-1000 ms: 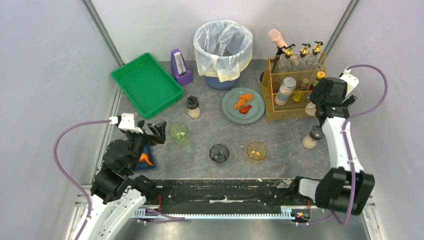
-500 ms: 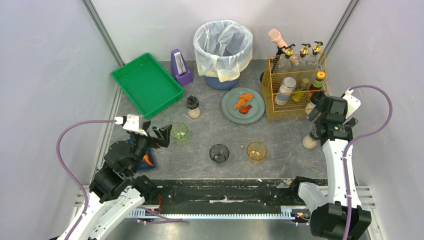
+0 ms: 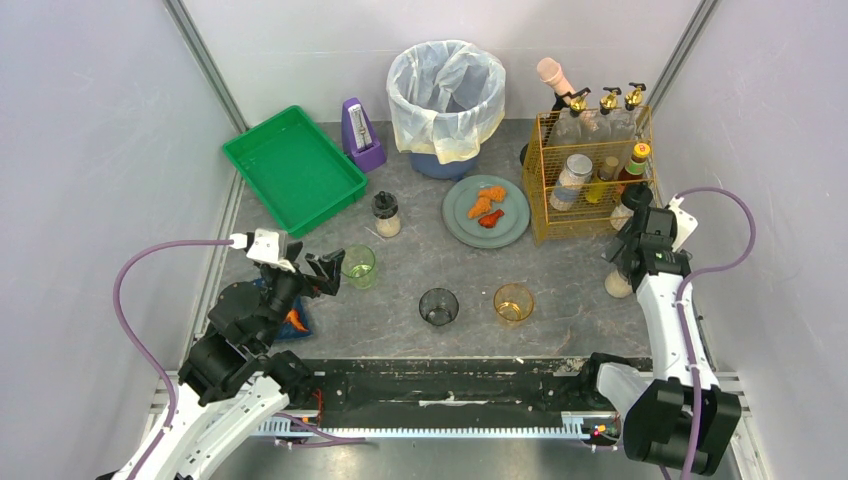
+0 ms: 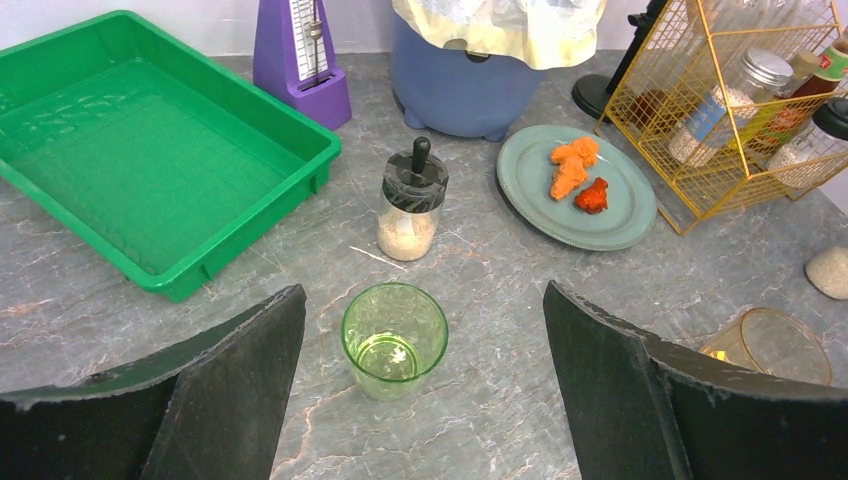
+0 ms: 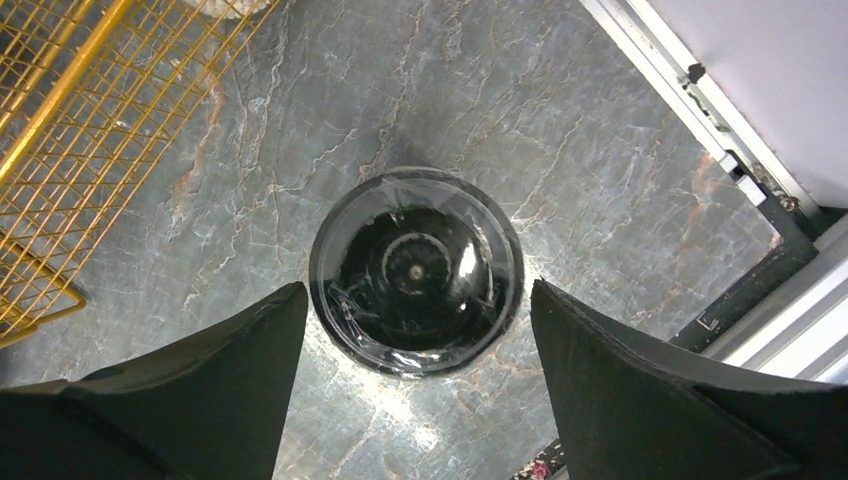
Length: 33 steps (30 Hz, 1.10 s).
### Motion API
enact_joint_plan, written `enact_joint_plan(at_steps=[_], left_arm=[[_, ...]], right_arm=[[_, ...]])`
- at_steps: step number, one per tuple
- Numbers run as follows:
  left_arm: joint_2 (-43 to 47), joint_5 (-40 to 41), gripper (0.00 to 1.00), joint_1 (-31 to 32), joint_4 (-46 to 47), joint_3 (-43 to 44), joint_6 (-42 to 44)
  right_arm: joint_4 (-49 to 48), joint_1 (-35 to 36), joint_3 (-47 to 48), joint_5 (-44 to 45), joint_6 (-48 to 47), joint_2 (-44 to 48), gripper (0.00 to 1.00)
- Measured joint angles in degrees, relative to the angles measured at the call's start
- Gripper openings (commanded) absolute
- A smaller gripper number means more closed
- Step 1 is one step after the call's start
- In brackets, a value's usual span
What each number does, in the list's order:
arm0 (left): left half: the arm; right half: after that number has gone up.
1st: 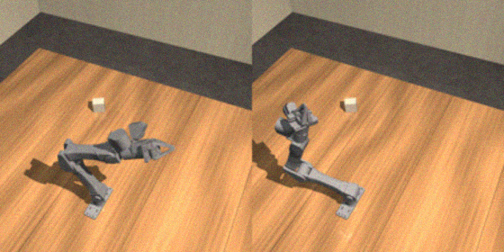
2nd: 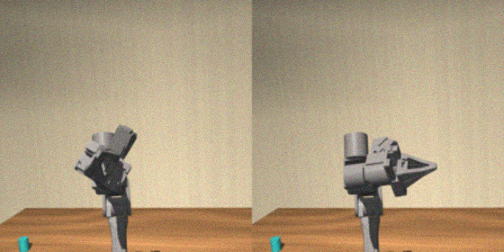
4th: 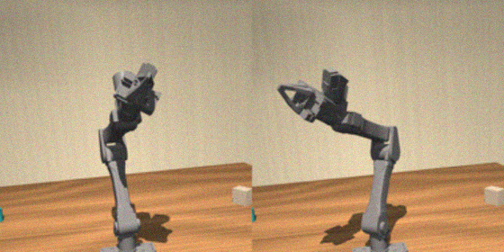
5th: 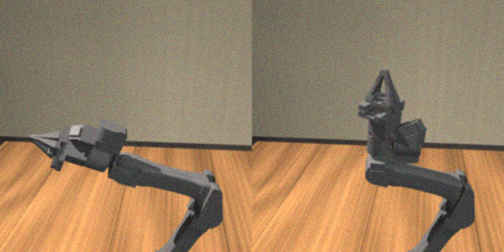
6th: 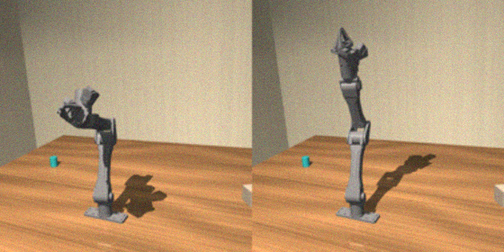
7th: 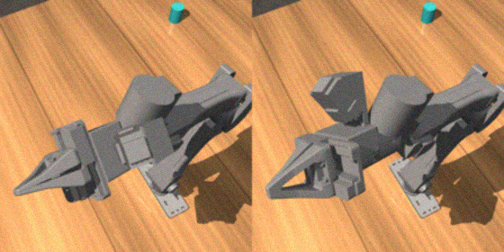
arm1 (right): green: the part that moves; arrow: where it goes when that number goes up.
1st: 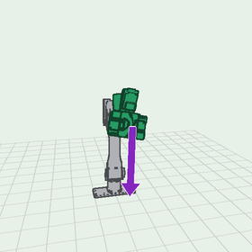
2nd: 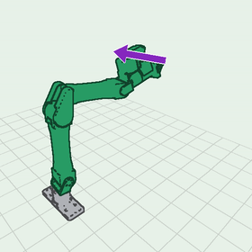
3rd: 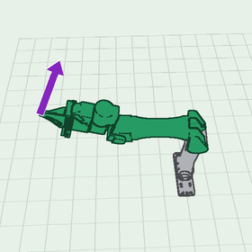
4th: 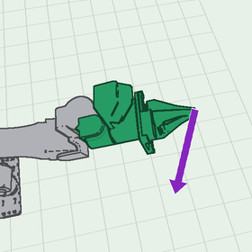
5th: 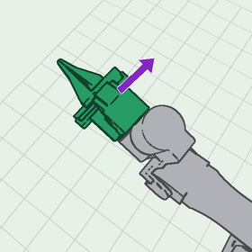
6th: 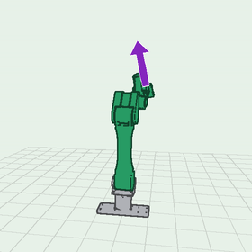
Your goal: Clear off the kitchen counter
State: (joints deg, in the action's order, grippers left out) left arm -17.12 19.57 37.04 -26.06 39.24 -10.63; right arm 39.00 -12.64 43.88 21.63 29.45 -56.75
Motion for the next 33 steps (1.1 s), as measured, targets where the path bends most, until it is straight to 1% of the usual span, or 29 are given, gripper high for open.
enact_joint_plan(at_steps=[4, 6, 10, 13, 17, 21, 28, 33], left_arm=[[0.0, 0.3, 0.94, 0.1, 0.0, 0.0, 0.0], [0.0, 0.5, 0.94, 0.1, 0.0, 0.0, 0.0], [-0.1, 0.5, 0.94, 0.1, 0.0, 0.0, 0.0], [-0.3, 0.5, 0.94, 0.1, 0.0, 0.0, 0.0], [-0.4, 0.5, 0.94, 0.1, 0.0, 0.0, 0.0], [-0.8, 0.5, 0.94, 0.1, 0.0, -0.1, 0.0], [-1.1, 0.5, 0.93, 0.1, 0.0, -0.2, 0.3], [-1.4, 0.7, 0.93, 0.1, 0.0, -0.2, 0.5]], right_arm=[[-1.8, 0.0, -0.3, -0.9, 0.0, -2.1, 0.60], [-2.1, 0.0, -0.3, -1.2, -0.1, -2.2, 0.53], [-2.1, 0.0, -0.2, -1.4, -1.2, -2.1, 0.32], [-1.6, 0.0, -0.2, -1.0, -2.6, -1.7, 0.24], [0.0, 0.0, 1.0, -1.9, -5.3, -1.1, 0.20], [1.5, 0.0, 5.1, -5.0, -8.3, -0.3, 0.17], [3.6, 0.0, 18.7, -10.9, -11.7, -0.8, 0.17], [3.6, 0.0, 27.9, -16.4, -12.2, -4.1, 0.17]])
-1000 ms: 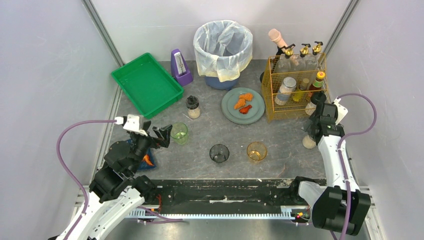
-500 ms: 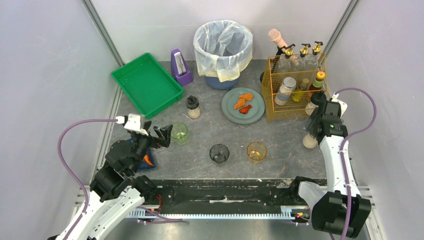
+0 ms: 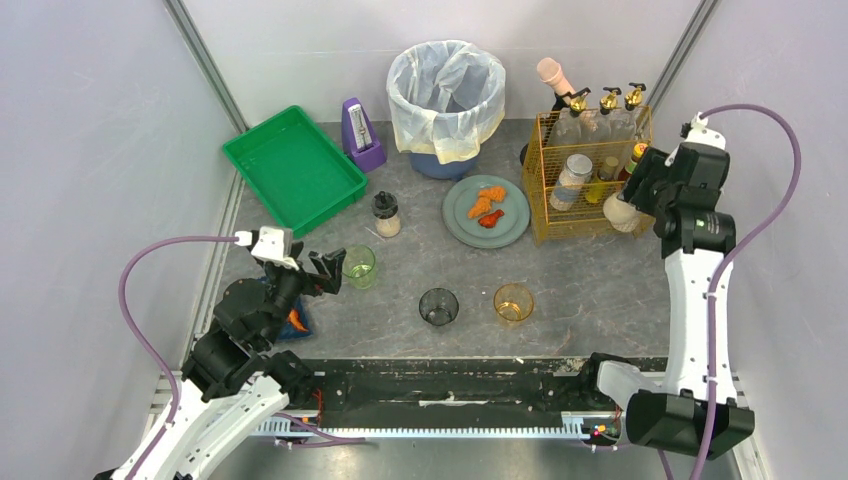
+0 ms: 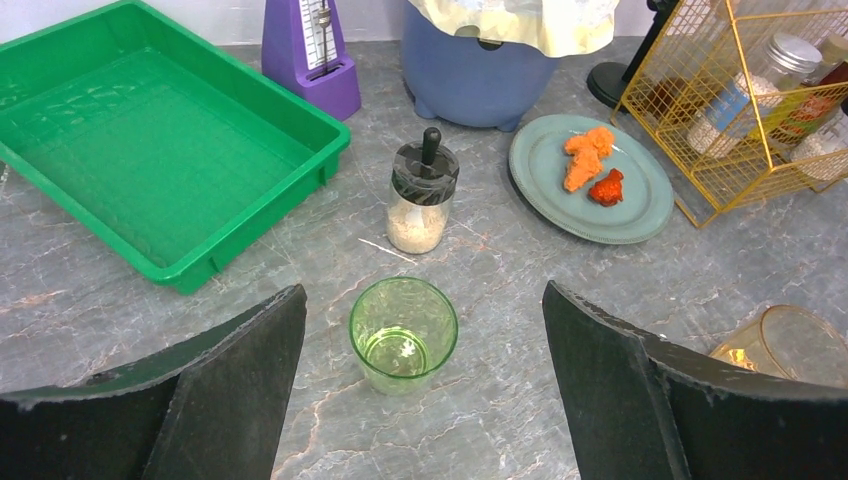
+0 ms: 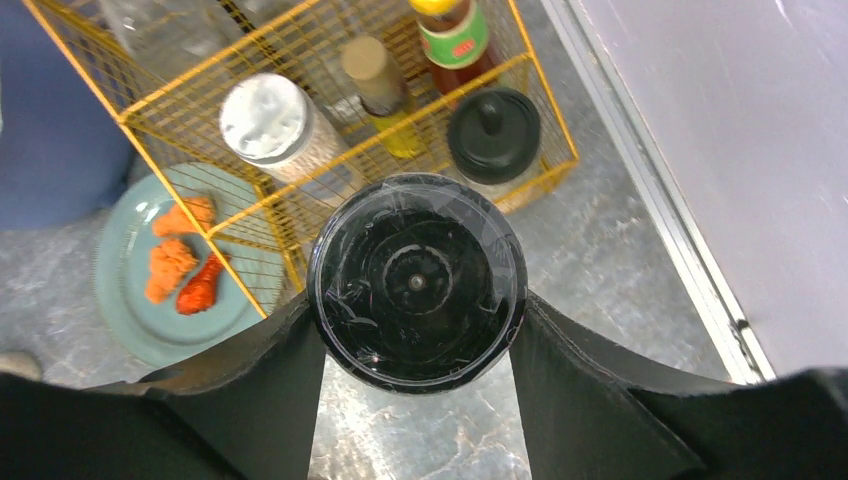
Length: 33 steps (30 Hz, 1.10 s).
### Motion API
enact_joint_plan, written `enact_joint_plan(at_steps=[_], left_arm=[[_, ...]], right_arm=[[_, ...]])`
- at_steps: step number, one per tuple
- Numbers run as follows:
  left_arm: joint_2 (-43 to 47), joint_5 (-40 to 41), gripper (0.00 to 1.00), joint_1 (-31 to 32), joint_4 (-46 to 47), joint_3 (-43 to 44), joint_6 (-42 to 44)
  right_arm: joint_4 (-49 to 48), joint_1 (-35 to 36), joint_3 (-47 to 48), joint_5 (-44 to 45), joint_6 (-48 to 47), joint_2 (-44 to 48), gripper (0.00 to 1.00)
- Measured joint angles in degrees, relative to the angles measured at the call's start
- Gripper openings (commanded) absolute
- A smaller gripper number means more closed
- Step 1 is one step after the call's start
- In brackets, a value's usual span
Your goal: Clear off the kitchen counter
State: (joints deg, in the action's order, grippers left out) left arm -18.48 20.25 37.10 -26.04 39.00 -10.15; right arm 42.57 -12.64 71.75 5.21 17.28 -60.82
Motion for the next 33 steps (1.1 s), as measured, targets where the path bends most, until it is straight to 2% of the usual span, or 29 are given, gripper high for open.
enact_joint_plan(at_steps=[4, 11, 24, 33], left_arm=[[0.0, 0.6, 0.93, 0.0, 0.0, 0.0, 0.1], [-0.1, 0.7, 0.93, 0.0, 0.0, 0.0, 0.1], [-1.4, 1.2, 0.93, -0.4, 0.0, 0.0, 0.2], [-2.0, 2.2, 0.93, -0.8, 0.0, 0.0, 0.6]], right_arm=[[-0.6, 0.0, 3.6, -4.1, 0.1, -3.7, 0.17], [-2.0, 0.5, 3.4, -7.4, 0.5, -9.9, 0.17], [-10.9, 1.6, -0.5, -5.6, 0.4, -13.6, 0.17], [-12.8, 1.6, -0.8, -1.7, 0.0, -17.6, 0.18]])
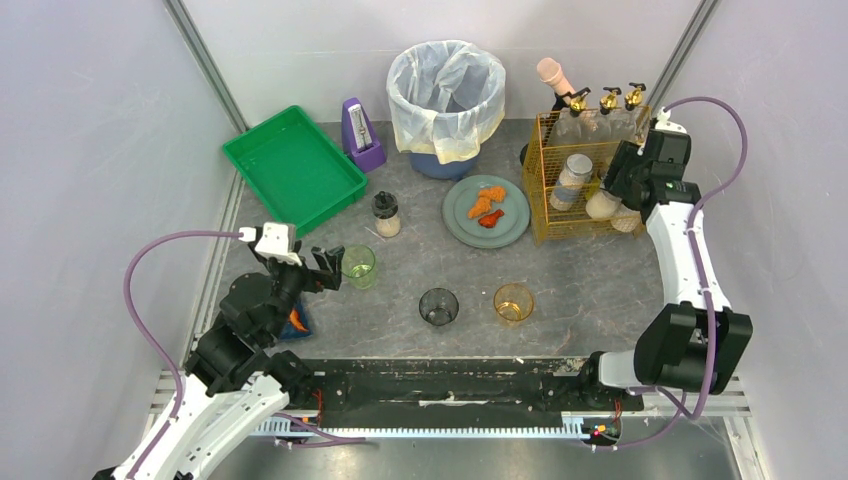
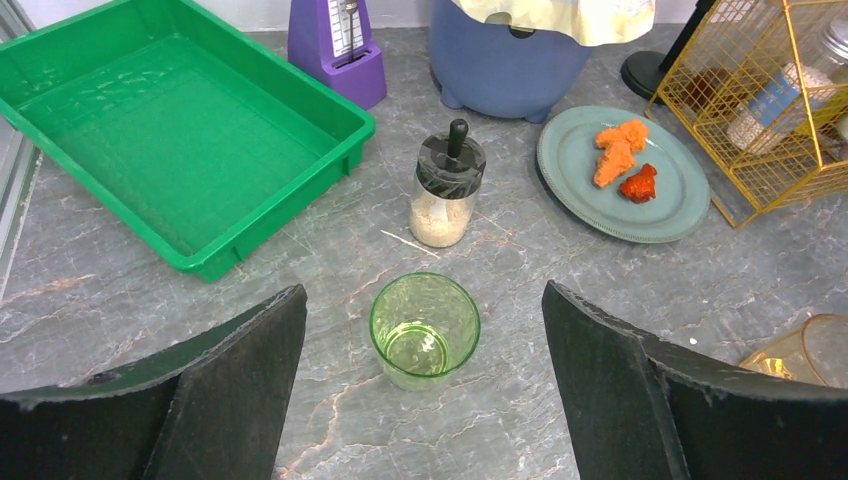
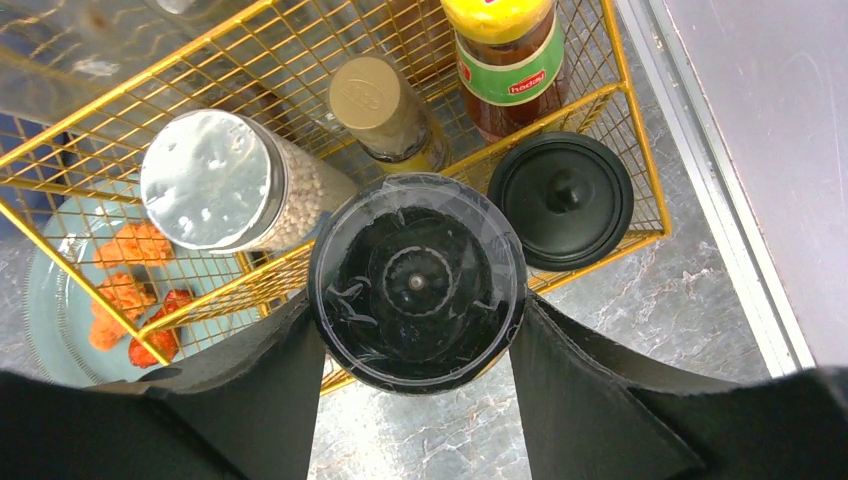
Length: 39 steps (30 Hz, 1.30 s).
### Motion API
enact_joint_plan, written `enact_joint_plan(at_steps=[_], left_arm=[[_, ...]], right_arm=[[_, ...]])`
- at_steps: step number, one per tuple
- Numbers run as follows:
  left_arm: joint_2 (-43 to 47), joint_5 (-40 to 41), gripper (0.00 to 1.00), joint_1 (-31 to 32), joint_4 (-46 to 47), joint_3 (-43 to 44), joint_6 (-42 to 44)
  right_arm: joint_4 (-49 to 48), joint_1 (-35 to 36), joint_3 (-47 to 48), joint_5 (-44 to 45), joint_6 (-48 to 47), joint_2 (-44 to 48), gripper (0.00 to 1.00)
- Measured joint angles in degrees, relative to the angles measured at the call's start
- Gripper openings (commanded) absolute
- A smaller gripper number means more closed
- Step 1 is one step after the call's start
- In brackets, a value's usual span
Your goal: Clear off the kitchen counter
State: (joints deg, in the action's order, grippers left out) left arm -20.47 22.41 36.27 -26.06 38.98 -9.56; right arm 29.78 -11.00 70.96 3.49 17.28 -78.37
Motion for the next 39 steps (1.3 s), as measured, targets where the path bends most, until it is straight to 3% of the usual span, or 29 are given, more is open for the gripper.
enact_joint_plan(at_steps=[8, 12, 20, 27, 39], left_arm=[[-0.5, 0.0, 0.93, -0.5, 0.0, 0.0, 0.0], [-0.6, 0.0, 0.93, -0.7, 0.0, 0.0, 0.0], [-0.7, 0.0, 0.93, -1.4, 0.0, 0.0, 0.0], [-1.0, 0.0, 0.93, -1.9, 0.0, 0.0, 0.0], [-1.4, 0.2, 0.93, -3.8, 0.0, 0.0, 0.0]], right_arm=[[-3.7, 0.0, -4.0, 0.5, 0.0, -1.7, 0.24], [-5.9, 0.2, -7.3, 0.5, 0.0, -2.9, 0.31], [-9.4, 2.2, -8.8, 3.1, -1.4, -3.4, 0.75], [-9.5, 4.6, -11.2, 4.5, -2.0, -2.3, 0.98], [-14.1, 18.8, -13.4, 5.5, -3.7, 11.4, 0.98]])
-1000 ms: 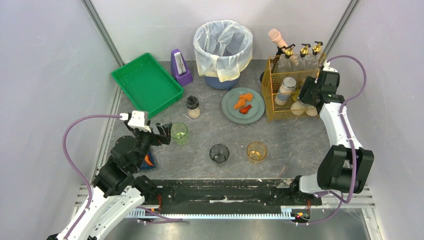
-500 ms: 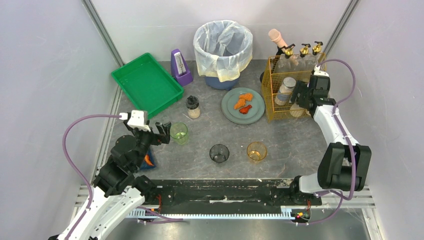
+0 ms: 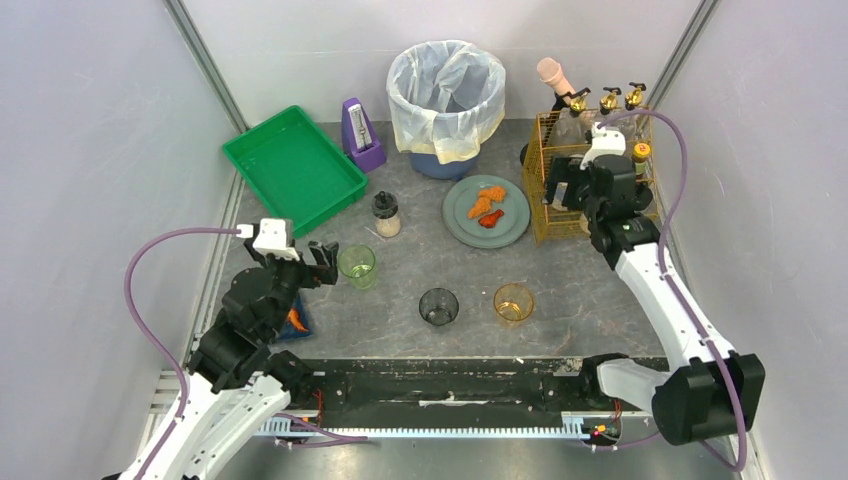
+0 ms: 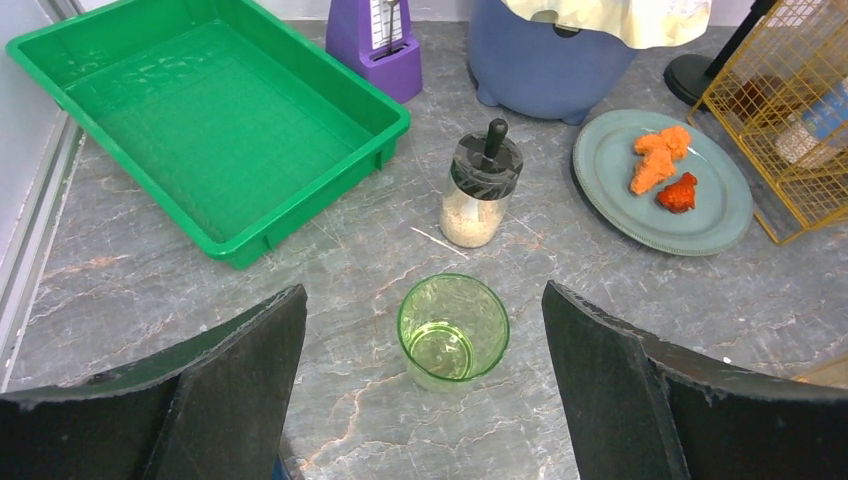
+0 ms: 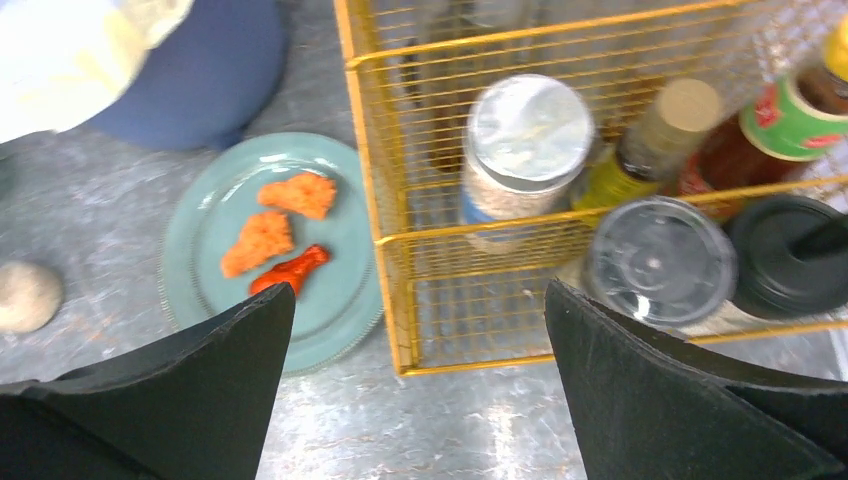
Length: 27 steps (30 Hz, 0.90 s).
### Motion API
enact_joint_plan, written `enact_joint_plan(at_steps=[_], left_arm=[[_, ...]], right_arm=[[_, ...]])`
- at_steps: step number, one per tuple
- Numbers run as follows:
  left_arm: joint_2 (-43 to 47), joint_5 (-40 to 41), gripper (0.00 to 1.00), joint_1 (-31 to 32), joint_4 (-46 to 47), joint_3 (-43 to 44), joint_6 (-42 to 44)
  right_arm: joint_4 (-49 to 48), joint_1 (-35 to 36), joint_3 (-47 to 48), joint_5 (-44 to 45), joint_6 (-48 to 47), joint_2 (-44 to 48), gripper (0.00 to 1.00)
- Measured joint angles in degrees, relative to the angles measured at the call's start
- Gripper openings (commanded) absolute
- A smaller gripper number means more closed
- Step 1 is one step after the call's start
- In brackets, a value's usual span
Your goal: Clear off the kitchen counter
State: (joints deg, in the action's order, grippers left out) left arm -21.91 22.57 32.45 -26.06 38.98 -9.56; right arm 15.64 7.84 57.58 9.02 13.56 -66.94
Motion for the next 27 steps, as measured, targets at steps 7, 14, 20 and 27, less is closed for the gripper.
enact_joint_plan(at_steps=[7, 14, 20, 27], left_arm=[[-0.2, -0.1, 0.93, -3.1, 0.0, 0.0, 0.0], [-2.7, -0.4, 0.93, -5.4, 0.0, 0.0, 0.0], [-5.8, -0.7, 0.93, -5.7, 0.0, 0.0, 0.0], [-8.4, -0.7, 0.93, -5.7, 0.0, 0.0, 0.0]], right_arm=[[-10.3, 6.5, -7.5, -7.9, -1.0, 2.6, 0.98], [-22.9, 15.6, -10.3, -14.0, -3.2, -1.2, 0.98], [-32.2, 24.9, -9.1, -16.4, -7.4, -13.0, 0.98], [-38.4, 33.1, -1.8, -18.3, -13.1, -29.7, 0.98]])
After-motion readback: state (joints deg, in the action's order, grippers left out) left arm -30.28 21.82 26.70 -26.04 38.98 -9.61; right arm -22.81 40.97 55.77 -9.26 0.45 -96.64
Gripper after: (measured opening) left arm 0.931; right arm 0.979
